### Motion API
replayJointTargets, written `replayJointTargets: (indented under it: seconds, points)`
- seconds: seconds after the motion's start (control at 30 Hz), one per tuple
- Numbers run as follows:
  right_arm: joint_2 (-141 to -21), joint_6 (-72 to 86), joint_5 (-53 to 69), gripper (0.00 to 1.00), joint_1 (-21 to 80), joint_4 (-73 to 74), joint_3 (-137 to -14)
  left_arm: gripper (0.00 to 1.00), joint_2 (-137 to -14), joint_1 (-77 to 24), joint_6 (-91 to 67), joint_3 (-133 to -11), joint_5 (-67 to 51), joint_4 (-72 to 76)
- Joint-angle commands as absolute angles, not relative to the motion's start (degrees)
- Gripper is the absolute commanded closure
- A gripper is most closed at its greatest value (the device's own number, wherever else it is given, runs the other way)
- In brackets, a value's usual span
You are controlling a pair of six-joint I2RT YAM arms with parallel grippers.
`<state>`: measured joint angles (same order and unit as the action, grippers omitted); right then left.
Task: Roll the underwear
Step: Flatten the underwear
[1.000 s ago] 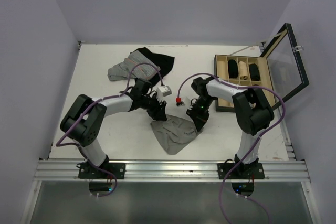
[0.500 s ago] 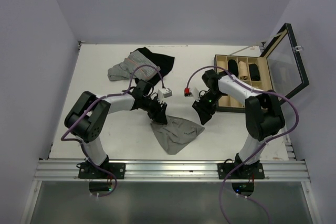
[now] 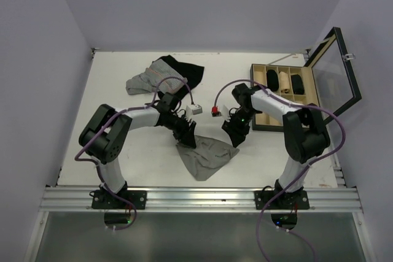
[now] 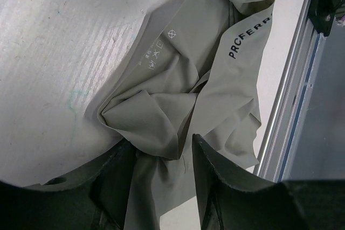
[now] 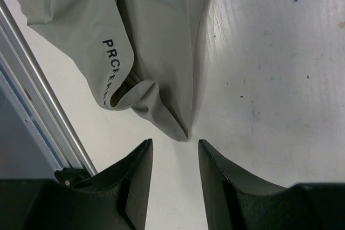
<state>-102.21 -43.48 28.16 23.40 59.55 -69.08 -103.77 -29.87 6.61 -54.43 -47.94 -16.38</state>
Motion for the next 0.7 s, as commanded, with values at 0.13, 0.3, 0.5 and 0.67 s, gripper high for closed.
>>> replayJointTargets:
  seconds: [0.13,0.3,0.5,0.67]
  points:
    - [-104.9,-46.4,26.4,0.57,25.8,53.7,-65.2,0.64,-105.3,-29.8,6.6,-57.0,-48.3,-17.3]
    - [-104.1,-46.0,26.0,0.75,26.6,52.6,-63.0,0.87,-104.4,-28.8,6.2,-57.4,-47.6,-17.1]
    - [-99.6,-45.7,25.2,1.00,26.6,53.5,-63.7,1.00,-100.3,-24.9,7.9,-59.9,-41.4,-20.5]
    - [-94.5,-45.6,24.3,1.00,26.6,55.5,-66.9,1.00,-94.1,-21.6,12.5,-63.5,-32.9,-24.8]
